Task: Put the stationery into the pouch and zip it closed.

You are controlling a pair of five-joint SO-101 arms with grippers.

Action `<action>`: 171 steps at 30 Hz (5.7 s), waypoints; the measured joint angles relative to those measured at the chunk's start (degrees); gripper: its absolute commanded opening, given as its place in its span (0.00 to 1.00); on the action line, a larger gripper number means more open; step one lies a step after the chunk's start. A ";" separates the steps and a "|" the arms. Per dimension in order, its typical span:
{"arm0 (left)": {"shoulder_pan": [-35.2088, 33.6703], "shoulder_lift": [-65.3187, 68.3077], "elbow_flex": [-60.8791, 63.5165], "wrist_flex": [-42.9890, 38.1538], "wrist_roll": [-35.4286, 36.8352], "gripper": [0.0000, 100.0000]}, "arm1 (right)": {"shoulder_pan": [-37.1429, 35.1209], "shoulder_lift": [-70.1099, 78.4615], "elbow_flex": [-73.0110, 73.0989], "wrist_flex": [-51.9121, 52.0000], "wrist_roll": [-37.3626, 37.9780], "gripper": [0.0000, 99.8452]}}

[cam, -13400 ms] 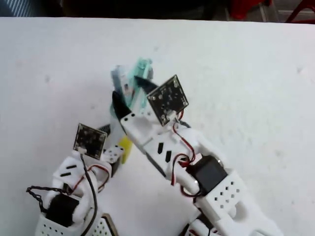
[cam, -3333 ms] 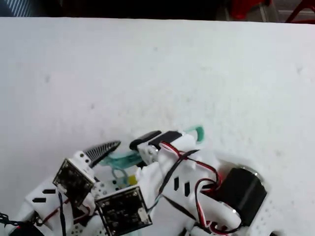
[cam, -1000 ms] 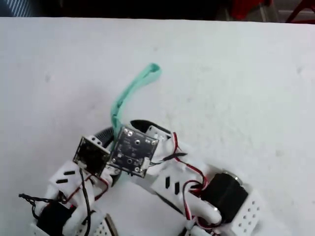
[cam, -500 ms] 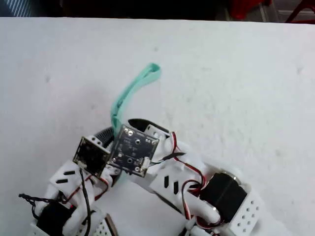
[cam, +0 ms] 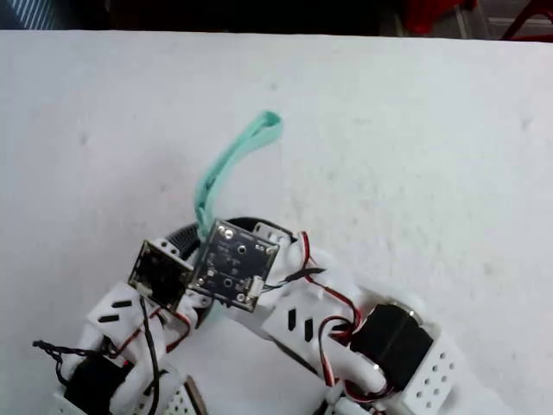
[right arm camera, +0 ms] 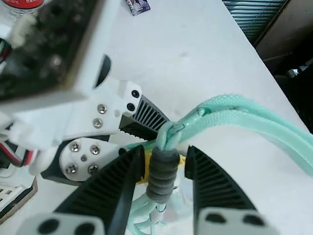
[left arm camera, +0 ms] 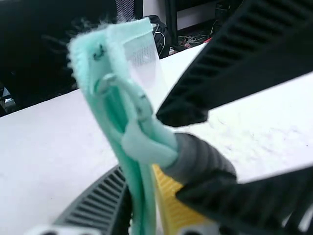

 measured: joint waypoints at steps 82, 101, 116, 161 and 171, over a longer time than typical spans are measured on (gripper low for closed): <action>-0.35 0.18 -7.38 7.03 4.22 0.02 | 7.03 -0.26 -11.08 9.32 2.46 0.02; -0.35 0.26 -7.38 7.03 4.22 0.02 | 7.12 -0.26 -3.16 6.59 2.46 0.02; -0.35 0.26 -7.38 7.03 4.22 0.02 | 7.12 -0.26 -3.08 5.98 2.46 0.03; -0.53 0.26 -7.38 7.03 4.22 0.02 | 6.42 -4.04 8.88 -5.36 -1.14 0.13; -0.79 0.18 -7.38 7.12 4.22 0.02 | 2.37 -3.08 8.88 -6.33 -1.14 0.06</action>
